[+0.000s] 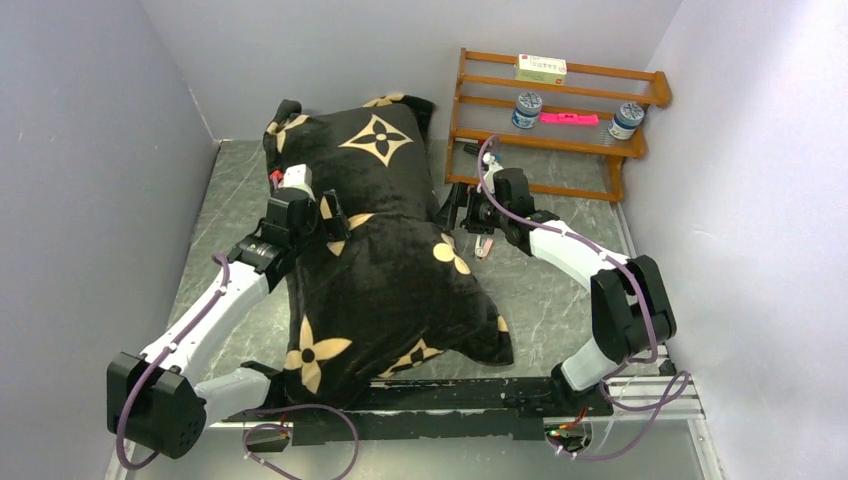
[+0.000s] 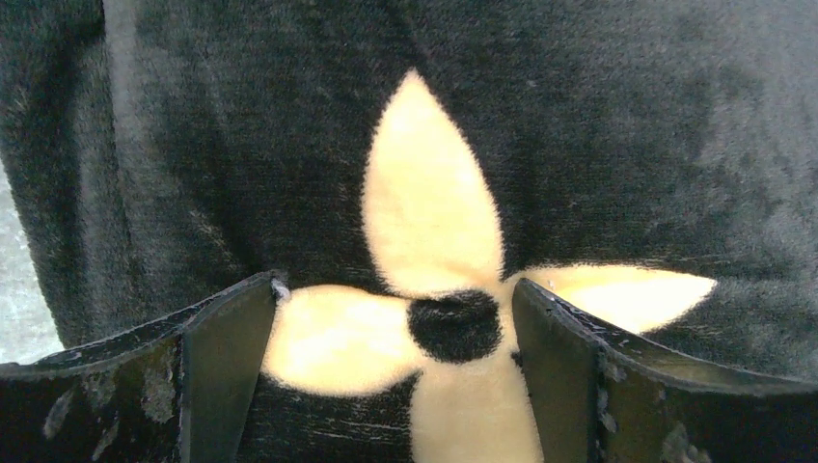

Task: Remove the pillowcase from the pillow
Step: Turn over the pillow at the center of the board.

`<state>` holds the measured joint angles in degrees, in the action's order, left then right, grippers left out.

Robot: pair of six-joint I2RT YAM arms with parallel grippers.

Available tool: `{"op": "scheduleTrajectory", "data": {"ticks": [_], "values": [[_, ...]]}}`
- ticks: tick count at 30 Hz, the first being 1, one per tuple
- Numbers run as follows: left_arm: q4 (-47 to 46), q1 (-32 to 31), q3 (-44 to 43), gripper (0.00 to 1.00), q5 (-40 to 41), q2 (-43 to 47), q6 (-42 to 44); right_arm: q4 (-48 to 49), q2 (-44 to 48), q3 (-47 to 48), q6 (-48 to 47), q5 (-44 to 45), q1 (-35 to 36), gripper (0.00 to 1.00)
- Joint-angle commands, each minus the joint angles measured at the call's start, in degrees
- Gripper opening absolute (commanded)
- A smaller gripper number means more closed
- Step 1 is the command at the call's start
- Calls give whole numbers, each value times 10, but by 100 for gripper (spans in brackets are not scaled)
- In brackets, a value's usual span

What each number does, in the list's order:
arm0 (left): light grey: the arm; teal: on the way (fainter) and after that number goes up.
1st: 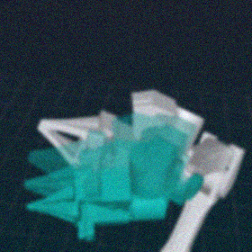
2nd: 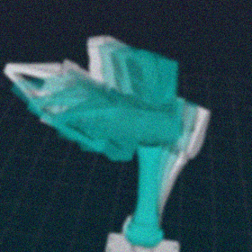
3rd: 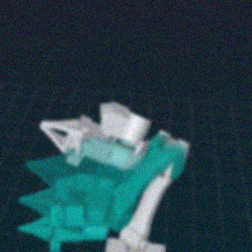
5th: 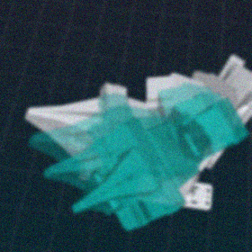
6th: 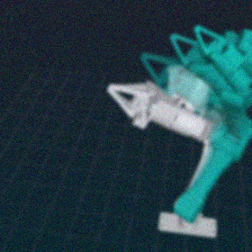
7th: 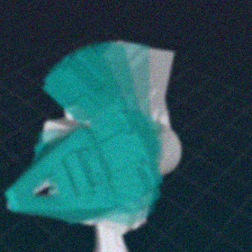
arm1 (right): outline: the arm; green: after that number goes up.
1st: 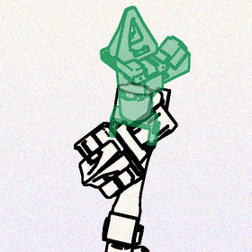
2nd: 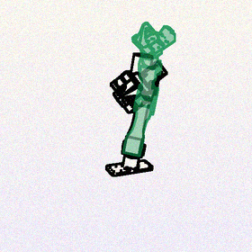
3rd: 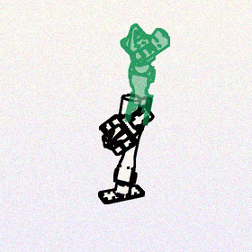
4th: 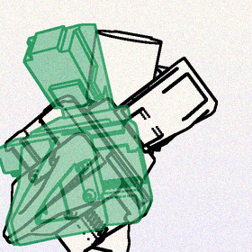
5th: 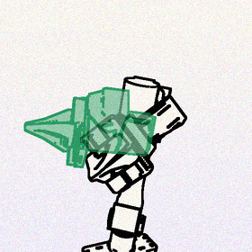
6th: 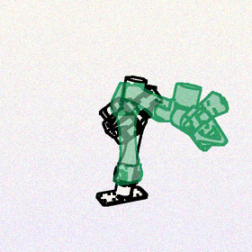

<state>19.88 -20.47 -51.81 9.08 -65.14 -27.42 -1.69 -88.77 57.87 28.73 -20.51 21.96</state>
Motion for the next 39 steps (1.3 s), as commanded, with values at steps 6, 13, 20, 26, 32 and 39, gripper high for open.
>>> {"op": "scheduleTrajectory", "data": {"ticks": [6, 13, 20, 26, 32, 39], "values": [[44, 33, 114, 96, -30, 4, -63, 102, -21, -16, 97, -25, -17, 100], [36, 59, 139, 97, -70, 10, -60, 131, -52, -16, 135, -42, -33, 100], [33, 61, 128, 97, -94, -12, -31, 195, -131, -11, 167, -113, -27, 100], [27, 61, 126, 97, -138, -44, -18, 252, -184, 3, 183, -191, 4, 100], [13, 61, 135, 97, -165, -46, -24, 350, -210, 20, 219, -283, 48, 84], [10, 61, 133, 97, -173, -37, -19, 292, -174, 78, 170, -316, 78, 13]]}}
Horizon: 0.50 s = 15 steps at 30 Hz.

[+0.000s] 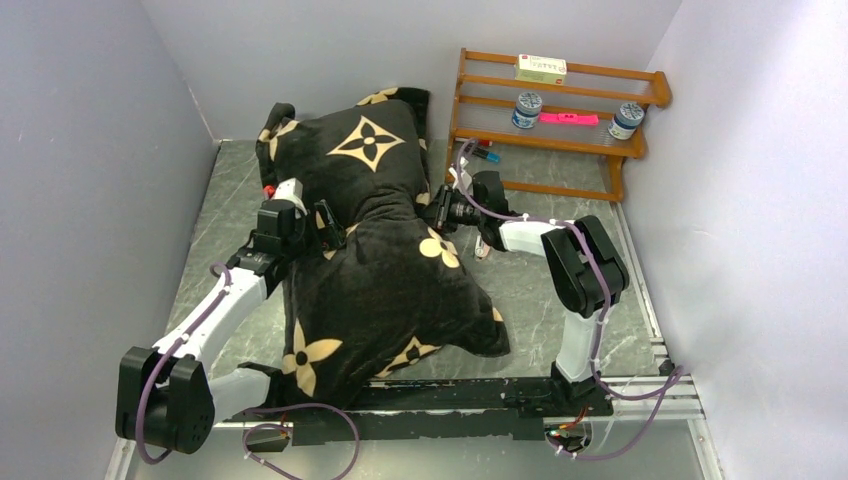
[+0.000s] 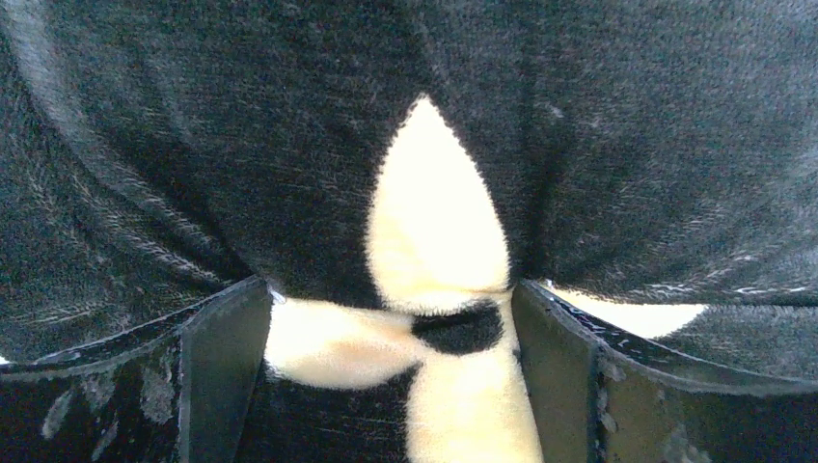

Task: Remove the pillowcase from the pillow
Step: Turn over the pillow at the center of the board.

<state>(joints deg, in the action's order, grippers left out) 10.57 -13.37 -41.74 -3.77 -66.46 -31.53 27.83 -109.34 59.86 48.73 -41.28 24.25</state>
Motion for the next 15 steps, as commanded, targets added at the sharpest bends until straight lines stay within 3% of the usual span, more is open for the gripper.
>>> {"op": "scheduleTrajectory", "data": {"ticks": [1, 2, 15], "values": [[102, -10, 31, 96, -47, -23, 22, -30, 41, 71, -46, -107, 56, 4], [101, -11, 28, 97, -50, -21, 22, -59, 51, 84, -61, -104, 55, 0], [93, -44, -43, 97, -57, -6, 0, -338, 106, 292, -221, -112, 54, 0]]}}
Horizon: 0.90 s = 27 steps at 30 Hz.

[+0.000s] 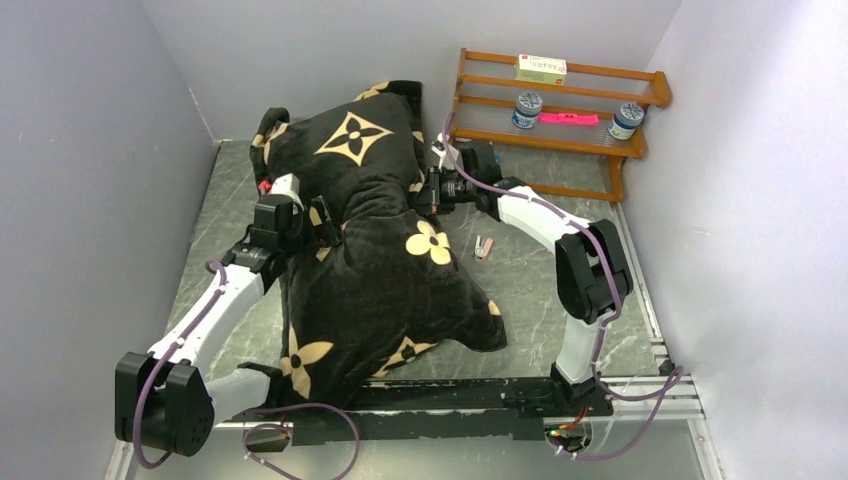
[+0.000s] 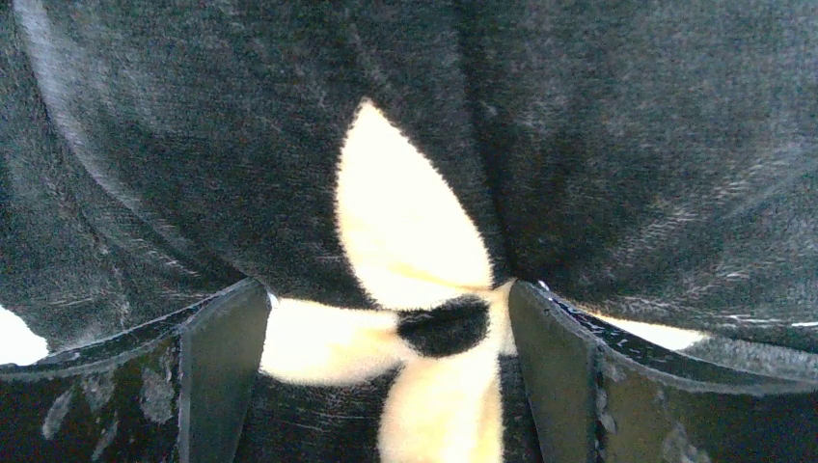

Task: Remove the pillowcase from the pillow
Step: Turn over the pillow at the center of the board.

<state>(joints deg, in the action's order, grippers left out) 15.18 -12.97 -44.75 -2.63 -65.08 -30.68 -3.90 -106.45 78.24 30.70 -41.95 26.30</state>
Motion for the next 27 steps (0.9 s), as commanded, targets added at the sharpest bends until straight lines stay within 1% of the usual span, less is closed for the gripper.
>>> {"op": "scheduleTrajectory", "data": {"ticks": [1, 5, 12, 19, 23, 27], "values": [[46, -61, -19, 96, -63, -24, -13, -31, 76, 122, -44, -107, 33, 0], [41, -94, -48, 96, -62, -45, -28, -71, 78, 184, -61, -122, 33, 0], [24, -142, -123, 96, -54, -73, -48, -147, 84, 284, -94, -106, 31, 0], [-13, -182, -219, 96, -39, -146, -59, -212, 87, 381, -125, -93, 27, 0], [-35, -200, -275, 97, -37, -205, -69, -216, 100, 388, -123, -99, 27, 0], [-55, -224, -331, 96, -24, -260, -76, -211, 126, 350, -127, -95, 27, 0]]}}
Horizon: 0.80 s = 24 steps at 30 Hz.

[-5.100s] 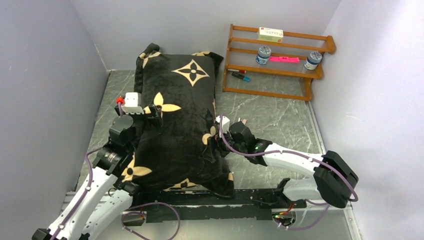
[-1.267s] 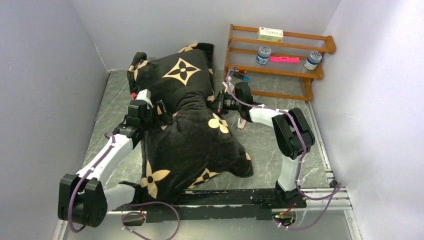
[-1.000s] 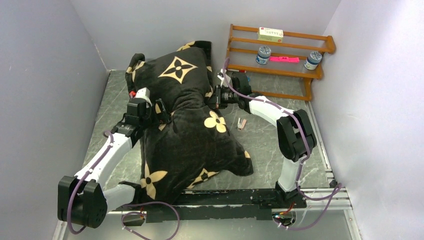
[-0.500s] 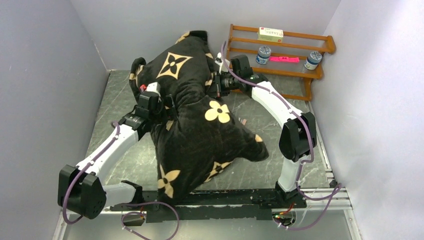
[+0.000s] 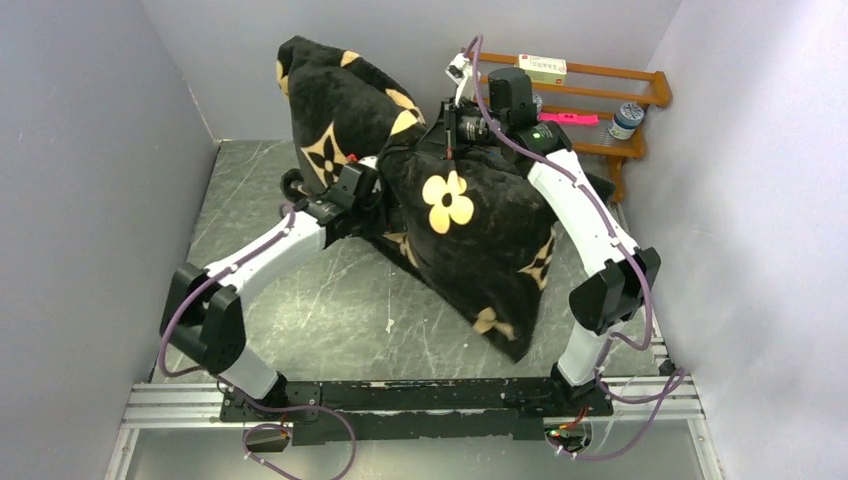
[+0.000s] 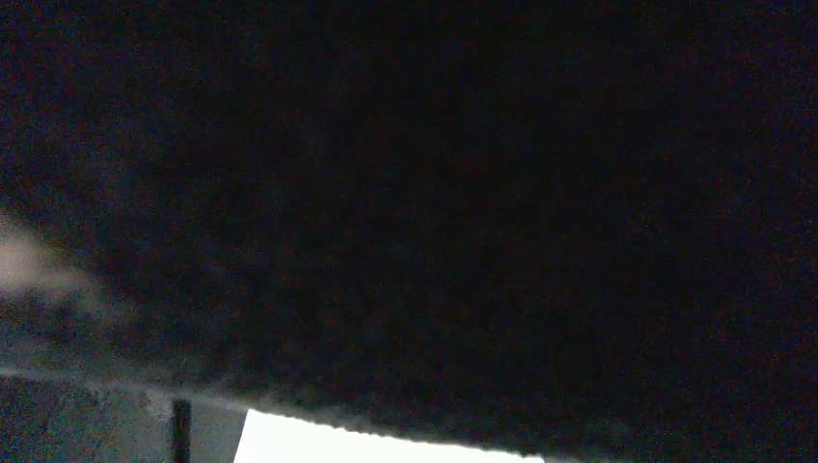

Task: Remove the pillowcase from the pillow
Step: Turn over the pillow at the center of the board.

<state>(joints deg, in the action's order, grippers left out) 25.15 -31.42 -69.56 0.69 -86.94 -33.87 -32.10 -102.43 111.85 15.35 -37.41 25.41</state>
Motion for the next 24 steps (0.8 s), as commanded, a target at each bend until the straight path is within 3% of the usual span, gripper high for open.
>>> {"op": "scheduleTrajectory", "data": {"ticks": [1, 10, 18, 24], "values": [[-158, -45, -101, 96, -56, -58, -45, 73, 93, 1, 25, -142, 36, 0], [-194, -84, -230, 97, -48, -177, -58, 67, 134, -73, 3, -123, 37, 0], [-242, -86, -62, 97, -18, -94, -48, 113, 179, -242, 8, -116, 39, 0], [-204, -58, 58, 96, -9, 26, -33, 91, 193, -291, -22, -110, 67, 0]]}}
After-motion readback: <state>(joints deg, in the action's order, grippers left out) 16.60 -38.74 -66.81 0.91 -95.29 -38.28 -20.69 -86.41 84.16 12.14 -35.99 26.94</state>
